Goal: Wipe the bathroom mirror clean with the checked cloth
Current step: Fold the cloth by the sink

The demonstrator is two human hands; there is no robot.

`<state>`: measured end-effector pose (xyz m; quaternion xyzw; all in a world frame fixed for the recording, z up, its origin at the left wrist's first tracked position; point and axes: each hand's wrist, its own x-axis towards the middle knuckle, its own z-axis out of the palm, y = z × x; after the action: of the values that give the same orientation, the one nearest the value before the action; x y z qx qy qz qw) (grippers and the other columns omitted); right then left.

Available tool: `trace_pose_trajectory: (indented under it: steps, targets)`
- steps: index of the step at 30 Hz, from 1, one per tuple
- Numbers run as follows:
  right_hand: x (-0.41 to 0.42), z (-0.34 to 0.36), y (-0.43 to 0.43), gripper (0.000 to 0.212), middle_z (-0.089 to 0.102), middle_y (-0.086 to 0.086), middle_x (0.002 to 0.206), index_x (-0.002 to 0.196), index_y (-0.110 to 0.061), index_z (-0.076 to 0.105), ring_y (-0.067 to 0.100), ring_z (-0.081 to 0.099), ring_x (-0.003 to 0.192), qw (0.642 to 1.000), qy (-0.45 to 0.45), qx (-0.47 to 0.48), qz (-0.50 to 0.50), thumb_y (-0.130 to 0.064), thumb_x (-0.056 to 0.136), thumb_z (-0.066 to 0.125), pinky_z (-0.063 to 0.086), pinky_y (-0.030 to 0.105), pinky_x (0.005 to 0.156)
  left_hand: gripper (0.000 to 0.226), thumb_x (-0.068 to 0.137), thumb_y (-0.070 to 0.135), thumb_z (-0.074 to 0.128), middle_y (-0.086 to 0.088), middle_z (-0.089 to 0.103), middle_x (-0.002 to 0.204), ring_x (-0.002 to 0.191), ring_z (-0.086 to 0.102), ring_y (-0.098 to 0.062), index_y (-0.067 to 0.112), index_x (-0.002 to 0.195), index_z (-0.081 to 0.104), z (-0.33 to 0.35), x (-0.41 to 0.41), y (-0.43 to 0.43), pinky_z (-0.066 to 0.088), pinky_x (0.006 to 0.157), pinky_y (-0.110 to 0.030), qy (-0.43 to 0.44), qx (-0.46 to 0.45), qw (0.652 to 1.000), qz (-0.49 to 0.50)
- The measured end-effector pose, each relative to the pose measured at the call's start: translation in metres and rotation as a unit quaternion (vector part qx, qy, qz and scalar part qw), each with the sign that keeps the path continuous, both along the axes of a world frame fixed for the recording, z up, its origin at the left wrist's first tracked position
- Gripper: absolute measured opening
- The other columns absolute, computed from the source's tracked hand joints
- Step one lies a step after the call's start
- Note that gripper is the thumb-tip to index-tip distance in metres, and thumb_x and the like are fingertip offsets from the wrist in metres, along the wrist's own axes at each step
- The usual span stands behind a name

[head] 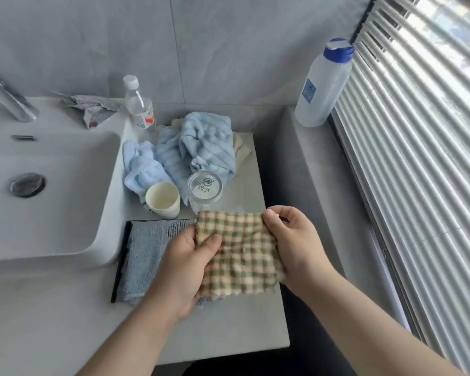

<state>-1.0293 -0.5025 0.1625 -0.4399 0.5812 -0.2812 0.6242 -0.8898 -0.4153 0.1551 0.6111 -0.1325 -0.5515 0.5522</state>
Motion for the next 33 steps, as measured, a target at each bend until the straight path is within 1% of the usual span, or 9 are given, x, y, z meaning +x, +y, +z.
trace_pose_trajectory:
  steps: [2, 4, 7, 10, 14, 20, 24, 28, 33]
  targets:
    - [0.001, 0.000, 0.004, 0.029, 0.075, 0.012, 0.104, 0.110, -0.009, 0.067, 0.026, 0.073, 0.095, 0.993, -0.070, 0.092, 0.019, -0.035, 0.097, 0.060, 0.056, 0.053, 0.092, 0.019, 0.098, 0.002, 0.053, -0.007, 0.077, 0.100, 0.094, 0.074, -0.023, 0.014, 0.104, 0.067, -0.005, -0.001, 0.005, 0.057, 0.080, -0.040, -0.018, -0.004, 1.000, 0.024]
    - [0.001, 0.005, 0.006, 0.036, 0.074, 0.014, 0.111, 0.115, -0.006, 0.069, 0.028, 0.072, 0.102, 0.964, -0.125, 0.225, 0.070, -0.034, 0.095, 0.061, 0.054, 0.045, 0.094, 0.017, 0.098, 0.004, 0.055, -0.008, 0.077, 0.101, 0.096, 0.074, -0.026, 0.014, 0.104, 0.067, -0.008, -0.002, 0.013, 0.057, 0.084, -0.046, -0.027, -0.005, 0.998, 0.051]
    - [0.003, 0.002, 0.010, 0.030, 0.074, 0.014, 0.111, 0.104, -0.004, 0.076, 0.026, 0.073, 0.097, 0.924, -0.146, 0.320, 0.147, -0.019, 0.079, 0.068, 0.054, 0.040, 0.086, 0.017, 0.097, 0.004, 0.056, -0.006, 0.077, 0.103, 0.100, 0.072, -0.025, 0.014, 0.106, 0.068, -0.011, -0.001, 0.025, 0.055, 0.090, -0.045, -0.018, -0.009, 0.995, 0.097]
    - [0.004, -0.004, 0.014, 0.025, 0.074, 0.016, 0.109, 0.108, -0.001, 0.072, 0.029, 0.072, 0.099, 0.943, -0.089, 0.259, 0.190, -0.004, 0.084, 0.067, 0.056, 0.045, 0.091, 0.018, 0.098, 0.005, 0.056, -0.004, 0.077, 0.101, 0.096, 0.074, -0.021, 0.015, 0.105, 0.068, -0.014, -0.001, 0.039, 0.056, 0.082, -0.038, -0.002, -0.002, 0.993, 0.121]
    - [-0.001, -0.005, 0.037, 0.026, 0.074, 0.016, 0.108, 0.119, -0.002, 0.064, 0.032, 0.071, 0.102, 0.961, -0.067, 0.183, 0.198, -0.006, 0.094, 0.062, 0.054, 0.050, 0.095, 0.019, 0.095, 0.003, 0.058, -0.006, 0.077, 0.102, 0.094, 0.074, -0.021, 0.012, 0.109, 0.068, -0.012, -0.002, 0.067, 0.056, 0.077, -0.036, 0.011, 0.002, 0.997, 0.078]
    - [-0.009, -0.006, 0.066, 0.028, 0.073, 0.017, 0.108, 0.120, -0.002, 0.061, 0.035, 0.071, 0.100, 0.954, -0.074, 0.172, 0.235, 0.000, 0.093, 0.062, 0.056, 0.050, 0.092, 0.027, 0.095, -0.001, 0.058, -0.004, 0.075, 0.110, 0.105, 0.071, -0.021, 0.013, 0.118, 0.065, -0.011, -0.007, 0.124, 0.054, 0.091, -0.039, -0.033, 0.023, 0.999, 0.029]
    - [-0.004, -0.003, 0.083, 0.025, 0.073, 0.019, 0.106, 0.117, -0.001, 0.062, 0.034, 0.072, 0.096, 0.939, -0.093, 0.185, 0.276, 0.005, 0.093, 0.058, 0.059, 0.043, 0.080, 0.021, 0.094, 0.009, 0.064, -0.002, 0.075, 0.101, 0.081, 0.070, -0.015, 0.018, 0.113, 0.066, -0.010, -0.010, 0.164, 0.051, 0.059, -0.027, -0.076, 0.049, 0.996, -0.019]
    - [0.000, -0.008, 0.105, 0.028, 0.071, 0.023, 0.111, 0.119, 0.001, 0.060, 0.040, 0.069, 0.103, 0.927, -0.102, 0.184, 0.310, 0.007, 0.092, 0.056, 0.051, 0.057, 0.098, 0.017, 0.095, 0.006, 0.060, -0.006, 0.075, 0.095, 0.075, 0.067, -0.015, 0.012, 0.109, 0.068, -0.013, -0.015, 0.196, 0.047, 0.053, -0.024, -0.063, 0.064, 0.992, 0.088]
    - [0.008, -0.024, 0.142, 0.025, 0.072, 0.022, 0.105, 0.111, -0.001, 0.062, 0.035, 0.071, 0.092, 0.908, -0.116, 0.220, 0.338, 0.011, 0.092, 0.052, 0.057, 0.049, 0.083, 0.017, 0.096, 0.005, 0.058, -0.003, 0.074, 0.087, 0.074, 0.066, -0.017, 0.011, 0.107, 0.070, -0.017, -0.028, 0.242, 0.051, 0.060, -0.031, -0.094, 0.086, 0.982, 0.140]
